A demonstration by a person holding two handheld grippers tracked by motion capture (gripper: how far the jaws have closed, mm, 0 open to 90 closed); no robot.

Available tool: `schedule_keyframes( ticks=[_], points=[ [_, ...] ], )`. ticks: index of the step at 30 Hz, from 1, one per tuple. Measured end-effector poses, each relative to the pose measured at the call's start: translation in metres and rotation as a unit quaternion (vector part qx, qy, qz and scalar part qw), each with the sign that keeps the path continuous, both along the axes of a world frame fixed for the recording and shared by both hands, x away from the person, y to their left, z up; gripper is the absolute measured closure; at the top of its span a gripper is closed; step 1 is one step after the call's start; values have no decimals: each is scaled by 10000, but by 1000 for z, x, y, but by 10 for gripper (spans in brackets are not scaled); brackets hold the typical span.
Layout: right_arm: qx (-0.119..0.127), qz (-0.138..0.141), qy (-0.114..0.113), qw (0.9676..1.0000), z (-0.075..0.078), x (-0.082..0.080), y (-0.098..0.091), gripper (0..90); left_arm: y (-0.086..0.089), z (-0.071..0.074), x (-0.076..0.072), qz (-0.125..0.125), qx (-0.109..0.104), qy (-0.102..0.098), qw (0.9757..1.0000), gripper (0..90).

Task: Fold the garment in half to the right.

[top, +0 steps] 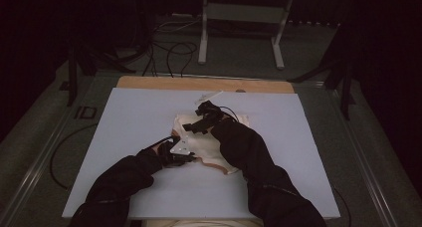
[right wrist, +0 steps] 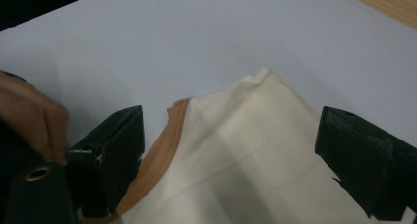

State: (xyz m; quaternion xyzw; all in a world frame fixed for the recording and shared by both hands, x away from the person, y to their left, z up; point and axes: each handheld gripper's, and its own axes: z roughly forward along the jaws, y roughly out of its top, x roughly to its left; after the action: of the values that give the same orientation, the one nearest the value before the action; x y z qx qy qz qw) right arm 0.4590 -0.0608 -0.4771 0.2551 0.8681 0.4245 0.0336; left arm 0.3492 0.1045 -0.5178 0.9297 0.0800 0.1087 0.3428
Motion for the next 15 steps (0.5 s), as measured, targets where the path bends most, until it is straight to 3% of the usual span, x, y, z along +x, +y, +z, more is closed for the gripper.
schedule_keyframes(
  ticks=[8,12,15],
  points=[
    [-21,9,24,10000,4,15,18,115,0,0,-1,-7,40,-87,10000,863],
    [38,-137,49,9999,8,25,27,140,0,-1,-2,20,3,-77,10000,863],
    [104,-296,194,9993,10,33,34,142,1,-1,-1,-1,-18,-65,10000,863]
  ],
)
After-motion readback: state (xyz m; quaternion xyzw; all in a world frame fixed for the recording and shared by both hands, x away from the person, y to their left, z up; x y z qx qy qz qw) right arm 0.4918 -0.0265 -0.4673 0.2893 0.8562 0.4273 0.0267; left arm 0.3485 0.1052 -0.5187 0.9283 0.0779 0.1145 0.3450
